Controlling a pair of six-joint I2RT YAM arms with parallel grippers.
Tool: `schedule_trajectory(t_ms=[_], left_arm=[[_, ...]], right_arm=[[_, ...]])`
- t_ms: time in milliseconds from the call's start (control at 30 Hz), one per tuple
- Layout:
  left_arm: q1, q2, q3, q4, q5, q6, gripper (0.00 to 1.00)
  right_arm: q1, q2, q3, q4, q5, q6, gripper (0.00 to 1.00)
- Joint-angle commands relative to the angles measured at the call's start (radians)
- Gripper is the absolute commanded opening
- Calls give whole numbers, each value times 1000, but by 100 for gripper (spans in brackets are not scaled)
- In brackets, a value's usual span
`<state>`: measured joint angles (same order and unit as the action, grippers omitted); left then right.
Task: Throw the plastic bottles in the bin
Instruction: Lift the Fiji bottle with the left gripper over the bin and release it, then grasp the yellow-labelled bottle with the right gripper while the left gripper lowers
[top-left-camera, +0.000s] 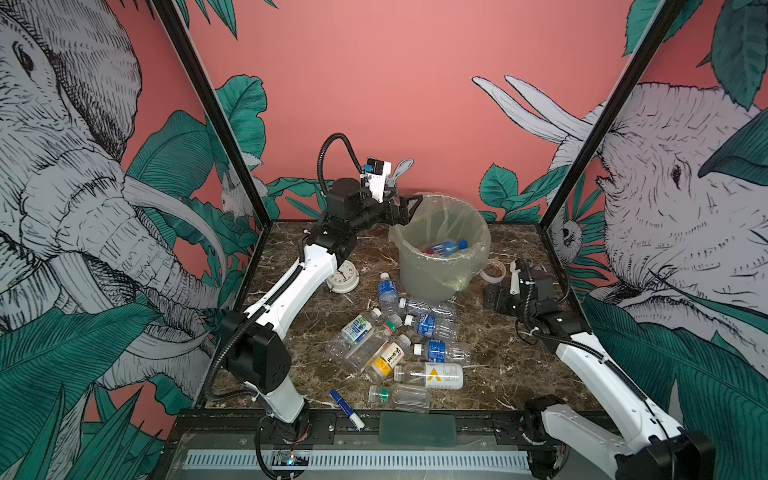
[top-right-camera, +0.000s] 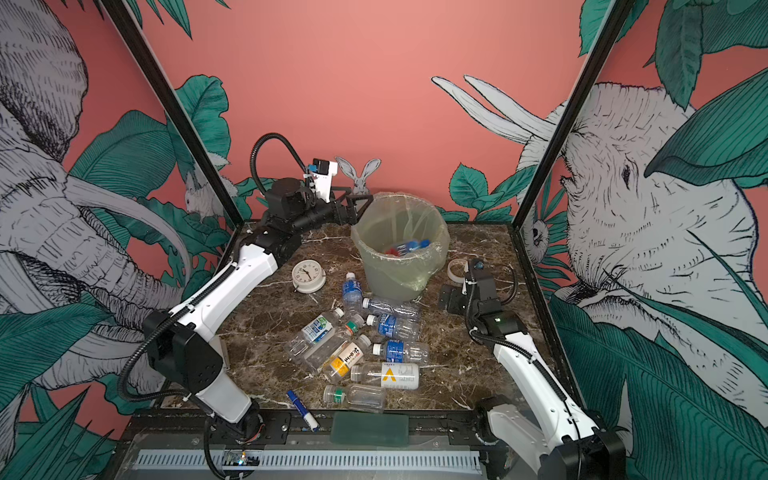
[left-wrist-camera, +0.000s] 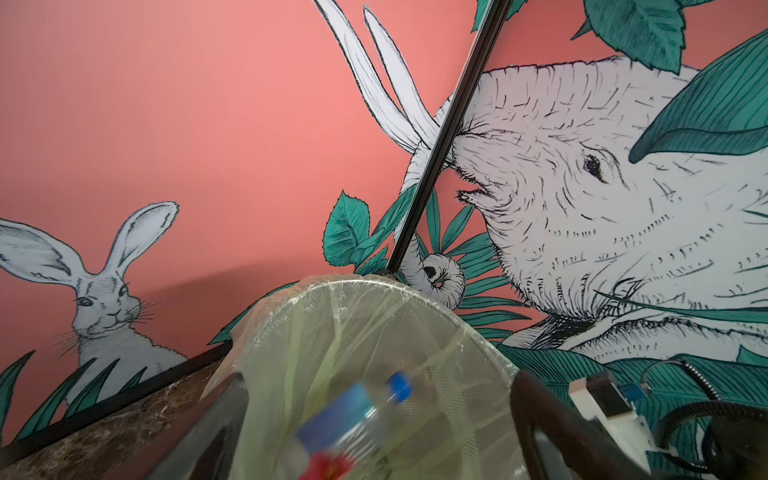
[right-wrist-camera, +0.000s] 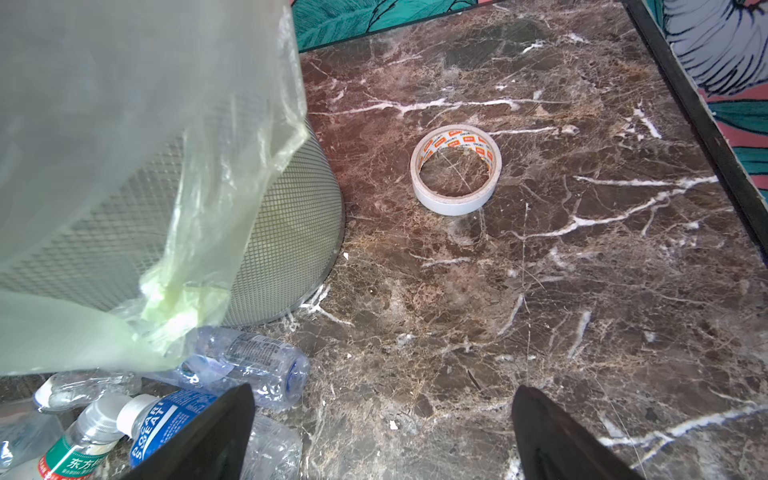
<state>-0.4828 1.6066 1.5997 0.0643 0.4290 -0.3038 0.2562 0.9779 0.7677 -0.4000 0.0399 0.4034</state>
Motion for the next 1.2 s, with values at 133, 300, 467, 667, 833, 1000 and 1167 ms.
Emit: schedule_trajectory(t_ms=[133, 300, 467, 667, 833, 1000, 1167], left_arm=[[5, -225, -116, -57, -65, 81, 100], [53, -323, -258, -100, -120, 95, 100], [135, -417, -435, -86, -144, 32, 99], [147, -492, -599, -104, -201, 35, 98], [151, -520, -690, -137, -229, 43, 98], [152, -520, -752, -180, -233, 50, 96], [151, -507, -771, -305, -245, 76, 95]], right_arm=[[73, -17, 18, -49, -47, -47, 99], [210, 11, 46, -115, 4, -78, 99], [348, 16, 50, -153, 54, -72, 98], [528, 46, 71, -187, 106, -74, 94], [680, 108, 124, -246, 161, -104, 91], [793, 182, 172, -293, 187, -122, 89], [821, 224, 187, -336, 145, -120, 84]])
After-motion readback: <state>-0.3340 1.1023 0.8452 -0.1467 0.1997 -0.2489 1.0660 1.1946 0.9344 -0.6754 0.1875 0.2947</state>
